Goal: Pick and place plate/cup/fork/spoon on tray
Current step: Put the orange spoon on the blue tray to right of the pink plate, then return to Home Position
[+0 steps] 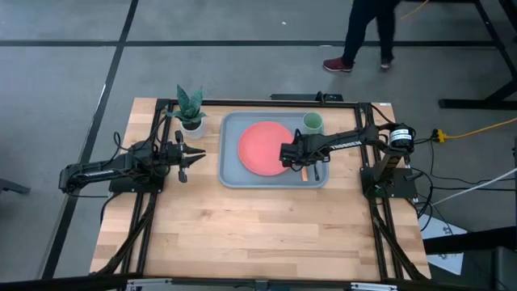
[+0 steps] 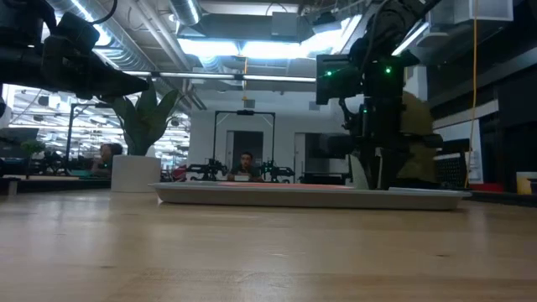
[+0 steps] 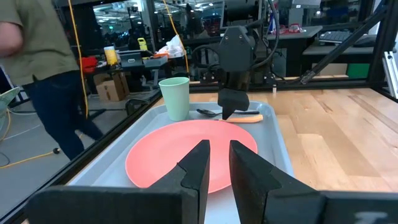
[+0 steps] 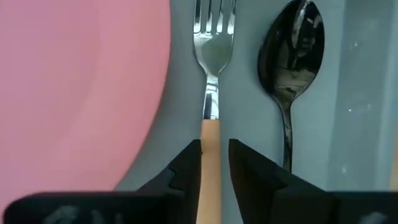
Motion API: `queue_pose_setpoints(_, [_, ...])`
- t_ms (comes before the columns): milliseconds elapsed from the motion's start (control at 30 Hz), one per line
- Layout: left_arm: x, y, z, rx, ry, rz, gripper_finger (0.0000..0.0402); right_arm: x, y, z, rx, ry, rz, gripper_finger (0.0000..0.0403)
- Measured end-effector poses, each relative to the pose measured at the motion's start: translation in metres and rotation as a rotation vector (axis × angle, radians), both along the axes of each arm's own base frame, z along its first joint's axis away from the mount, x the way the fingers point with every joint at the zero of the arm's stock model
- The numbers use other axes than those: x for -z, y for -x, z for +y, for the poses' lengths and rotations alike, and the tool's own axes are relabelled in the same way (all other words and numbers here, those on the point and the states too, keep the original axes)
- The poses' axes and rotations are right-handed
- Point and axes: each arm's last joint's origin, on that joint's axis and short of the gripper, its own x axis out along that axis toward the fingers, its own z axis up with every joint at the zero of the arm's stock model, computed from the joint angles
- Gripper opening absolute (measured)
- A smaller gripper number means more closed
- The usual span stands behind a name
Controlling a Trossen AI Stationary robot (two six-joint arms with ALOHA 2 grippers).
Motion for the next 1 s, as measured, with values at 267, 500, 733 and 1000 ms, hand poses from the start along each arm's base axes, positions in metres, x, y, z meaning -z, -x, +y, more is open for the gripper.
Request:
queue_pose_setpoints(267, [0.000,0.000,0.000,0.000,0.000,0.000,0.0055,-0.002,-0.001,0.003,-0.001,0.001,0.000,0.0079])
queue_pose_setpoints(500, [0.000,0.000,0.000,0.000,0.000,0.000,0.0055,-0.049,-0.008,0.018,-0.105,0.066,-0.058,0.0079])
queue_pose_setpoints(733, [0.000,0.000,0.000,0.000,0.000,0.000,0.0055,-0.083,-0.007,0.063,-0.532,0.155,-0.085,0.0079])
queue_pose_setpoints(1000, [0.000,0.000,0.000,0.000,0.000,0.000,0.0055,-0.076,-0.013,0.104,-0.860,0.287,-0.094,0.0079])
